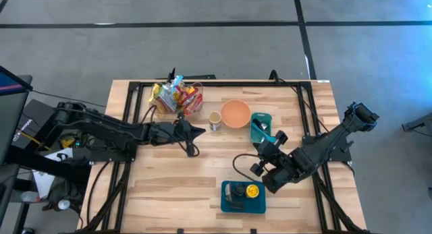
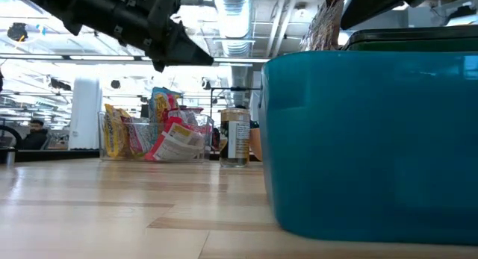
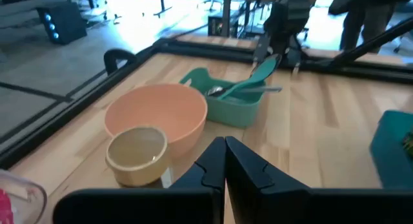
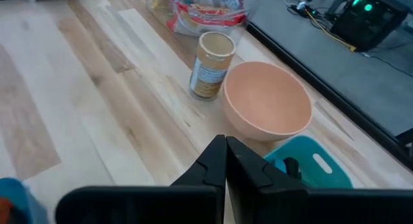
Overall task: Pick & Place Food Item
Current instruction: Put the gold seasoning bottle into the blue bin
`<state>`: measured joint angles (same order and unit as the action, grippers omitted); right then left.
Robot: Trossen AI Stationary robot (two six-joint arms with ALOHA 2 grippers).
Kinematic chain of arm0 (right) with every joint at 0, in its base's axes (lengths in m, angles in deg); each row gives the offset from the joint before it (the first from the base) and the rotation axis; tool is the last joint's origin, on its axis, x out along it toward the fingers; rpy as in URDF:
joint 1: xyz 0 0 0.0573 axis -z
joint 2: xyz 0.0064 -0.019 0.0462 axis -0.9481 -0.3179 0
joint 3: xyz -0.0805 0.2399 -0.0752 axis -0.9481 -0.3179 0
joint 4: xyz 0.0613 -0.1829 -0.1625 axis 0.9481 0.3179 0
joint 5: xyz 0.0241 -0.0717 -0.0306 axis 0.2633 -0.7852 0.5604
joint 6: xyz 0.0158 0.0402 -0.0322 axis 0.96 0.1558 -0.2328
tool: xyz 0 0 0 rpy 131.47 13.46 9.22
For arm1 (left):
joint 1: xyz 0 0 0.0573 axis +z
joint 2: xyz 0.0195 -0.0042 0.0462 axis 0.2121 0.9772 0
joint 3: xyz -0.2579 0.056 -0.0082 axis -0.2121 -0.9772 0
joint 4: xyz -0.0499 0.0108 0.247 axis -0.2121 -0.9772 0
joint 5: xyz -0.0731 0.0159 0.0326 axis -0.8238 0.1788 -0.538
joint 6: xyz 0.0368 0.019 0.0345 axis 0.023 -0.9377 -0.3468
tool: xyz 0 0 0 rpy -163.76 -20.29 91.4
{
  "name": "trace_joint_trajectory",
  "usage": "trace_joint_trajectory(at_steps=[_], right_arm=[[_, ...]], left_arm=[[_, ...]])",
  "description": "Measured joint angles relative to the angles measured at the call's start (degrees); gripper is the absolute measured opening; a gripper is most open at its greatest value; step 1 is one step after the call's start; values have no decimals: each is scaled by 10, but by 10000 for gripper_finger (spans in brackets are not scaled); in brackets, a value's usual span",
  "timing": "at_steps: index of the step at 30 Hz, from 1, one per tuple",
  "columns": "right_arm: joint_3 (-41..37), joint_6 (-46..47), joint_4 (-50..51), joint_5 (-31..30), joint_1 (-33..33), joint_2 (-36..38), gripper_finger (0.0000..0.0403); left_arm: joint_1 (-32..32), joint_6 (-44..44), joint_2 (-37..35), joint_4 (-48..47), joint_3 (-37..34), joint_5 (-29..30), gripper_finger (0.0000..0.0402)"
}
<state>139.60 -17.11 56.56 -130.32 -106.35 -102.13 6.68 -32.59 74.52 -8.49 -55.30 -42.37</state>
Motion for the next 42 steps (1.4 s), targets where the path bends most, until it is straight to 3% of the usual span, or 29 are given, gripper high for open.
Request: trace_joint_trajectory(at_steps=[4, 16, 19, 23, 35, 38, 42], right_arm=[[0, 0, 1, -1, 18, 0, 1], [0, -15, 13, -4, 50, 0, 1], [-3, -15, 12, -27, 54, 0, 1], [-36, -2, 9, -67, 59, 0, 1], [-134, 58, -28, -62, 93, 2, 1], [-134, 3, -80, -44, 98, 2, 1], [-134, -167, -229, 9, 104, 2, 0]], left_arm=[[0, 8, 20, -1, 0, 0, 1], [12, 140, 113, 2, 0, 23, 1], [24, 142, 145, 24, 0, 23, 1], [39, 143, 169, 49, 0, 23, 1], [66, 172, 174, 48, 0, -13, 1], [66, 172, 174, 48, 0, -13, 1], [66, 168, 174, 47, 0, -13, 1]])
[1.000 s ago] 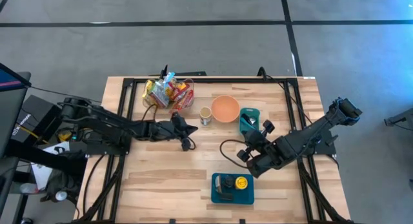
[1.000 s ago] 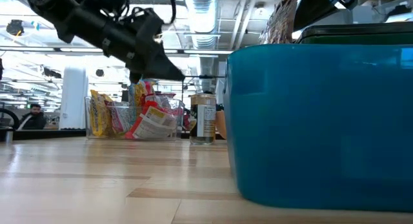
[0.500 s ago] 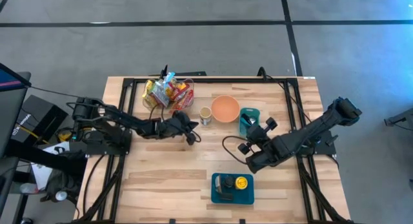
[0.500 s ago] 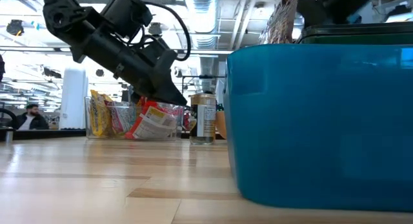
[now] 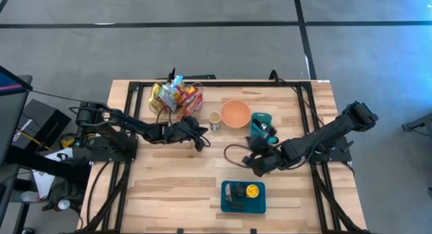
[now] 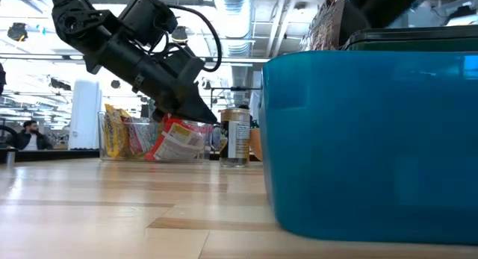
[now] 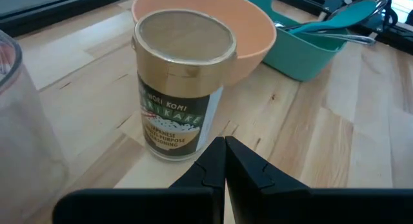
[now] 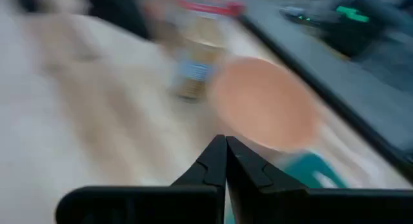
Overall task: Pick & Place Food Item
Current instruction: Put the gold seasoning bottle into the blue bin
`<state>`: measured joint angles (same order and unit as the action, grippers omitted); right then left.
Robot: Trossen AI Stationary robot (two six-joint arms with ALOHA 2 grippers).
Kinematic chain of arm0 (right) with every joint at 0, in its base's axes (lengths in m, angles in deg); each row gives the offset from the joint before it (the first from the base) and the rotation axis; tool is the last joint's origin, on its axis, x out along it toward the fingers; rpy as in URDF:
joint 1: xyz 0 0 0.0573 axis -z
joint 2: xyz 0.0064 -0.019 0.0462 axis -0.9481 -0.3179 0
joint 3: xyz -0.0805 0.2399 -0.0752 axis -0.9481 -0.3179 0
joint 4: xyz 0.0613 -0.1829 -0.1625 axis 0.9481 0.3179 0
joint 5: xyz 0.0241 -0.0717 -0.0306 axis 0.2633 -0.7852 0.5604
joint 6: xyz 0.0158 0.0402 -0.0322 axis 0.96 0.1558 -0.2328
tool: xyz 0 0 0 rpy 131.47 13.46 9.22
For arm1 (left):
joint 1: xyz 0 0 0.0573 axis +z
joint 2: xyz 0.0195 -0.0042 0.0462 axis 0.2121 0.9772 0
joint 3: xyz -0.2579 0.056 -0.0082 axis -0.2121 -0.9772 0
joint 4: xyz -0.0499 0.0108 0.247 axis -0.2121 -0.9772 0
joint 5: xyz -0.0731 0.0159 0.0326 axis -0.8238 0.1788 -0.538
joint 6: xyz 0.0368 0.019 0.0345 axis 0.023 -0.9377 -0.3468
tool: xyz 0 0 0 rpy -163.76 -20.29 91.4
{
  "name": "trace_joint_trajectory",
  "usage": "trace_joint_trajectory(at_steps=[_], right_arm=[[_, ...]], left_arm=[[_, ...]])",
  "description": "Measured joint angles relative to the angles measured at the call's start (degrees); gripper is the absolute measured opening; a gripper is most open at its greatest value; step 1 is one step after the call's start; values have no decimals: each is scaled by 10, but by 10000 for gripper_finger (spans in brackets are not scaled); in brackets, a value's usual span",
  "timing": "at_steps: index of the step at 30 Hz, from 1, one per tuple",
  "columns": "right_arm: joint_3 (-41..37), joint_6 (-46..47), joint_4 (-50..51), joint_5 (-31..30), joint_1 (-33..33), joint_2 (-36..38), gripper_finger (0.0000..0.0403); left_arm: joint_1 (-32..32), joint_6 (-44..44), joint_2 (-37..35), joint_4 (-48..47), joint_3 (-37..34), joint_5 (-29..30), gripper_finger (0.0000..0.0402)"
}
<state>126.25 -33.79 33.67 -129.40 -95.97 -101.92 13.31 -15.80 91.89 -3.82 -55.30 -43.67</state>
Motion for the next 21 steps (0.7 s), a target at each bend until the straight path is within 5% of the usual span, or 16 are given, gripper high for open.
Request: trace_joint_trajectory(at_steps=[10, 16, 21], right_arm=[[0, -341, -291, 274, 59, 0, 0], [0, -373, -287, 362, 127, 0, 0], [0, -387, -249, 379, 165, 7, 0]], left_arm=[[0, -1, 0, -37, 0, 0, 1], [0, -1, 0, -38, 0, 0, 1], [0, -2, 0, -38, 0, 0, 1]])
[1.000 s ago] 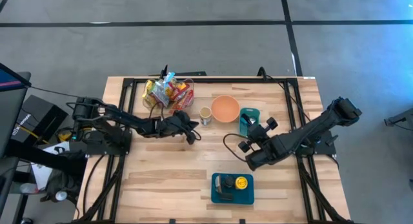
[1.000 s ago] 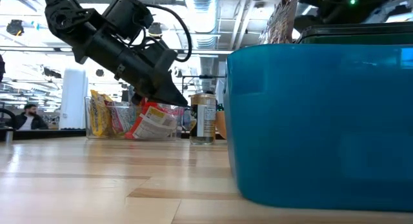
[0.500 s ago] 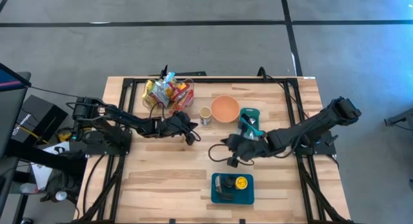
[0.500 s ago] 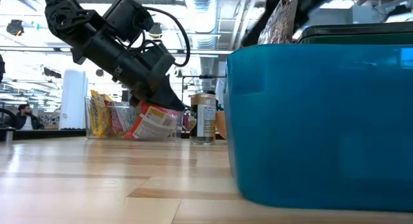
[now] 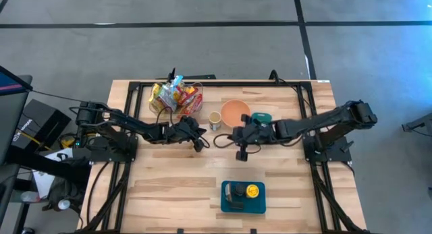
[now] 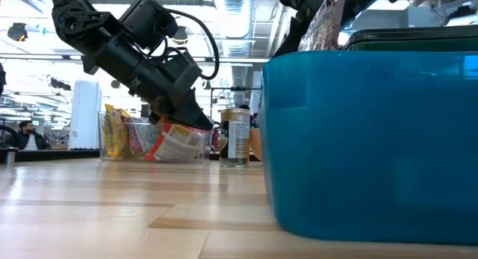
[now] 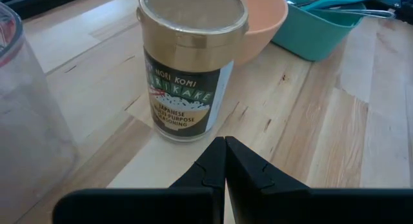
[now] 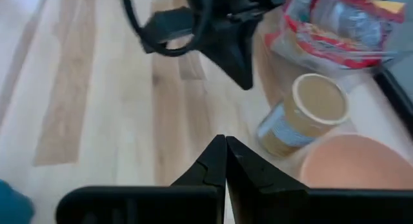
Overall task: Pick & Place Food Item
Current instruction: Put the gold seasoning bottle into the blue bin
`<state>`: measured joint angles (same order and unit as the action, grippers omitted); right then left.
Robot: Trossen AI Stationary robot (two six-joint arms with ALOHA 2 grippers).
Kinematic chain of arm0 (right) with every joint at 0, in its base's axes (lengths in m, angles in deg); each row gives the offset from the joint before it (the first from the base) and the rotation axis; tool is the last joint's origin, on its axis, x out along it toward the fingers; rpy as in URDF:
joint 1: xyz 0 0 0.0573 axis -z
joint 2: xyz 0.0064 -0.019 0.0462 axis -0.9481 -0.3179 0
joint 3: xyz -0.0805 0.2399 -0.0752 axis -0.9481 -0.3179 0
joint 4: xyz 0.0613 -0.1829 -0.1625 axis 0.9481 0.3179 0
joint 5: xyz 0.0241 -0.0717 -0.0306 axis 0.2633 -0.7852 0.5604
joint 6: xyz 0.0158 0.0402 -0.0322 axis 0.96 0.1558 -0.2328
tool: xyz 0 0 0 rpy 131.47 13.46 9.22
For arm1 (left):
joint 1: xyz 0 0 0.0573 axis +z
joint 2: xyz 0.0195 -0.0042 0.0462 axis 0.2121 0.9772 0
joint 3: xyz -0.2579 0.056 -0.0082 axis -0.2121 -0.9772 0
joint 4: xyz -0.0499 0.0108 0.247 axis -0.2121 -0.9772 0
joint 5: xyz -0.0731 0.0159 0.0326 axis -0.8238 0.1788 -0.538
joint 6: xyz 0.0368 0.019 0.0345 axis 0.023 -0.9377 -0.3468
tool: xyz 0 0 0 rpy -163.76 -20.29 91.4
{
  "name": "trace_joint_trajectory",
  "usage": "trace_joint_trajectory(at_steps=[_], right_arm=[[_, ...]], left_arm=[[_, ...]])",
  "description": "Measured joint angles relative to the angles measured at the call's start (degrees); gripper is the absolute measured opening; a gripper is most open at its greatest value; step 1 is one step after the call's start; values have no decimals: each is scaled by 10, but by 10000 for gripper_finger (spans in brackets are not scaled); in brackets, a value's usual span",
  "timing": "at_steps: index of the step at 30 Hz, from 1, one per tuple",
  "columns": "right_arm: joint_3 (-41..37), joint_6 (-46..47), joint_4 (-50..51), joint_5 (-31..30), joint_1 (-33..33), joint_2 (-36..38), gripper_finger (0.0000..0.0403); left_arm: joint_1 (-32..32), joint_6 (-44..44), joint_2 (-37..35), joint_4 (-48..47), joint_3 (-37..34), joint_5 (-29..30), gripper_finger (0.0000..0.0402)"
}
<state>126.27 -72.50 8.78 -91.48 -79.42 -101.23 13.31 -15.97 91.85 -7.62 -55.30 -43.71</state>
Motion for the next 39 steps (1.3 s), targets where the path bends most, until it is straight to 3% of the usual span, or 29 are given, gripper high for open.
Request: trace_joint_trajectory(at_steps=[9, 15, 28, 33, 39], right_arm=[[-17, -27, 31, 10, 45, 4, 0], [-101, -31, -63, 75, 94, 60, 0], [-215, -38, -140, 77, 150, 173, 0], [-217, -51, -145, 77, 153, 168, 0], [-217, -63, -151, 77, 153, 169, 0]], left_arm=[[0, 0, 0, 0, 0, 0, 1], [0, 0, 0, 0, 0, 0, 1], [0, 0, 0, 4, 0, -24, 8], [2, -13, 0, 3, 0, -47, 74], [15, -13, 0, 4, 0, -63, 229]])
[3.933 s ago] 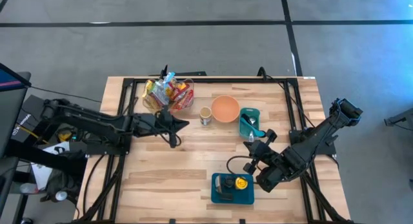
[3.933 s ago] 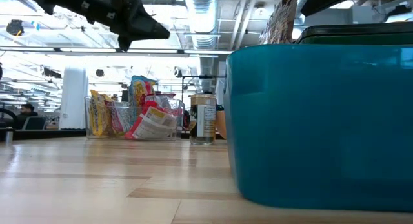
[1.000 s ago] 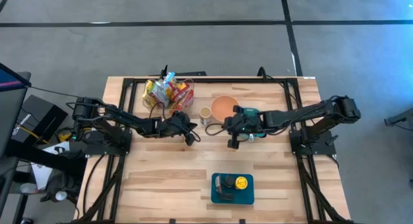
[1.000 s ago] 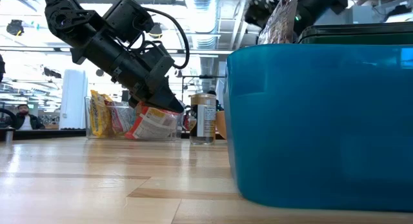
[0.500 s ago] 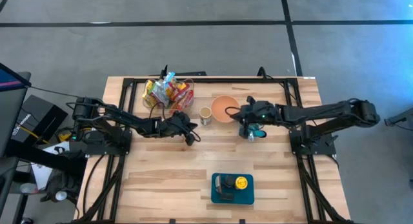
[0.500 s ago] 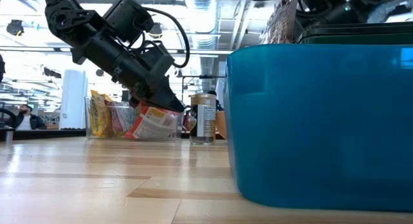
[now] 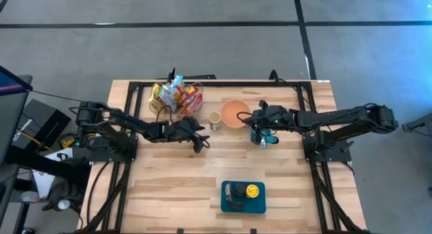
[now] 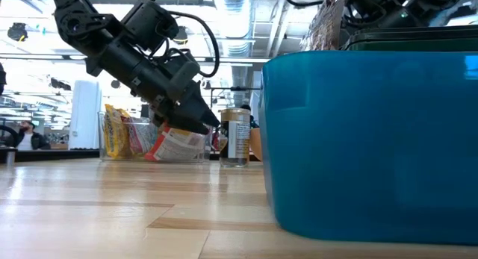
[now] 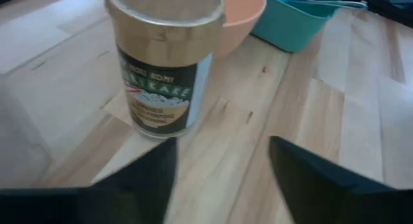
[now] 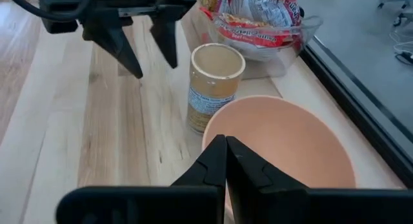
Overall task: Pick & Place Food Item
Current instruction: Put the gold seasoning bottle into the blue bin
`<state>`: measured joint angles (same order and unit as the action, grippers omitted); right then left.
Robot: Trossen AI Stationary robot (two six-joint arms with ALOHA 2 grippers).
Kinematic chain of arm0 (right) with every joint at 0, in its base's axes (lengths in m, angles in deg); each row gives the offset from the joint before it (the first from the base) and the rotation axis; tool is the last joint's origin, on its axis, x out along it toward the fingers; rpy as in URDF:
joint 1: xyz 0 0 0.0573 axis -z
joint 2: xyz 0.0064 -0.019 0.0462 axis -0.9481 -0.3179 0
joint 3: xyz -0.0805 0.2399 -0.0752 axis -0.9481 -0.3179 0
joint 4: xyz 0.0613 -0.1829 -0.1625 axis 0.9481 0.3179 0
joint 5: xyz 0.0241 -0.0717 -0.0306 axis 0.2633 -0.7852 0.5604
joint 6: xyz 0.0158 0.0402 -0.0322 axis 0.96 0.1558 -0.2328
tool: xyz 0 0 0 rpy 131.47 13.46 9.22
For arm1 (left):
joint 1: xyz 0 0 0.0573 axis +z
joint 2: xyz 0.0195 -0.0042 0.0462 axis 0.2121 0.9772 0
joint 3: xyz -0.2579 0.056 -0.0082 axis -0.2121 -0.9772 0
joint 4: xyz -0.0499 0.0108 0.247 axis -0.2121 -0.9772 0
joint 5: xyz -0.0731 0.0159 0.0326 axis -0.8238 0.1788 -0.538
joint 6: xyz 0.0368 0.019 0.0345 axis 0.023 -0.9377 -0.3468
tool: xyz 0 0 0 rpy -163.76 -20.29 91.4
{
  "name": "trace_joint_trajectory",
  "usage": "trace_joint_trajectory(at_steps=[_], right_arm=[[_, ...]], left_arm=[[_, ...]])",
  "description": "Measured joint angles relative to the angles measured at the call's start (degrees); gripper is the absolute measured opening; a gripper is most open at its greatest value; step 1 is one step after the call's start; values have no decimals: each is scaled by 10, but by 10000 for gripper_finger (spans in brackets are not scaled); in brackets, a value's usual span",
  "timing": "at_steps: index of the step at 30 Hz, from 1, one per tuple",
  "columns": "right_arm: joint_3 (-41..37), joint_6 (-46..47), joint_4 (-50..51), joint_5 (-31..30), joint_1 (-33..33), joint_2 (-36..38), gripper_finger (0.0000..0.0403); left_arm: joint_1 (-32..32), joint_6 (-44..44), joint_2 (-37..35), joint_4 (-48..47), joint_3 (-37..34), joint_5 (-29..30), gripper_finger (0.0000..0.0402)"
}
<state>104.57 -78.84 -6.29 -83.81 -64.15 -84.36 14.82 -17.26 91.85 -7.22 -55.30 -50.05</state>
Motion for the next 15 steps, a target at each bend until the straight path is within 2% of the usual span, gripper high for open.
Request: trace_joint_trajectory(at_steps=[4, 8, 10, 15], right_arm=[[0, -9, -11, 0, 0, 0, 0], [0, -13, -15, 0, 0, 0, 0], [0, -16, -15, 0, 0, 0, 0], [0, -24, -16, 0, 0, 0, 0]], left_arm=[[10, -24, 0, 14, 0, 4, 330], [12, -51, 0, 24, 0, 11, 389], [15, -61, 0, 21, 0, 11, 395], [15, -62, 0, 22, 0, 14, 378]])
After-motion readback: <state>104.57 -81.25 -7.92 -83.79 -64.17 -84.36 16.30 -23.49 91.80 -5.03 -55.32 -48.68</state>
